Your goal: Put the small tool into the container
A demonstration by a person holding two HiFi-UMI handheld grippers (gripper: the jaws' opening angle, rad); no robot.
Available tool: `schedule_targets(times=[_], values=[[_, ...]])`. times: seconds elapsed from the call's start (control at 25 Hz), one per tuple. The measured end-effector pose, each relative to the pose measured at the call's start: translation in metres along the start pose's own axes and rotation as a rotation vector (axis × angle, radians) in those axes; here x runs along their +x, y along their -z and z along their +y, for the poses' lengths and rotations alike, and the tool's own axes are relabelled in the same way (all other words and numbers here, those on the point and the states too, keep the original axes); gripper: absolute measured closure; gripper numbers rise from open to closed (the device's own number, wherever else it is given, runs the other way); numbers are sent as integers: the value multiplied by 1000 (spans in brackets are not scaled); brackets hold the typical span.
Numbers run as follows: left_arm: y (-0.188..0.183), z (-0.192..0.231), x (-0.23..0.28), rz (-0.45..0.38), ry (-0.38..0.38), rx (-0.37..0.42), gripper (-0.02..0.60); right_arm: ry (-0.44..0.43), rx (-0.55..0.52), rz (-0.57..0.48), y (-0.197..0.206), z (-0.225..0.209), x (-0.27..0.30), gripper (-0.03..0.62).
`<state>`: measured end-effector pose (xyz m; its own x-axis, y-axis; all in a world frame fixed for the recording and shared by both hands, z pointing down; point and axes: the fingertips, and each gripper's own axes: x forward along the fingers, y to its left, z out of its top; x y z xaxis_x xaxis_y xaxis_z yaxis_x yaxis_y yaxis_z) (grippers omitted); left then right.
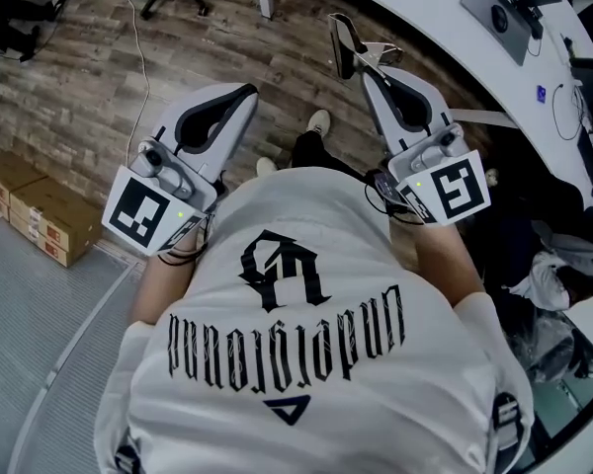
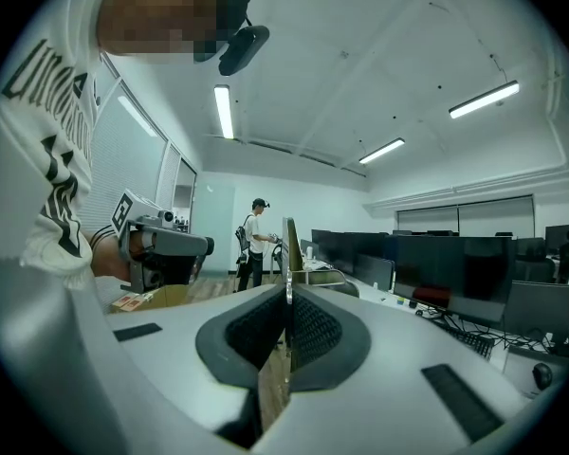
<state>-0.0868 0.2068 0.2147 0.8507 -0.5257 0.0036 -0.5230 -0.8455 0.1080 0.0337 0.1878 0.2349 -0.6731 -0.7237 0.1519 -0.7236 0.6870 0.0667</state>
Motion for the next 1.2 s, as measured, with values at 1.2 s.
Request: schedule_targets(times=[1.2], values=[[-14, 96, 218, -4, 20, -20, 568, -3, -6, -6, -1, -221, 58, 579]])
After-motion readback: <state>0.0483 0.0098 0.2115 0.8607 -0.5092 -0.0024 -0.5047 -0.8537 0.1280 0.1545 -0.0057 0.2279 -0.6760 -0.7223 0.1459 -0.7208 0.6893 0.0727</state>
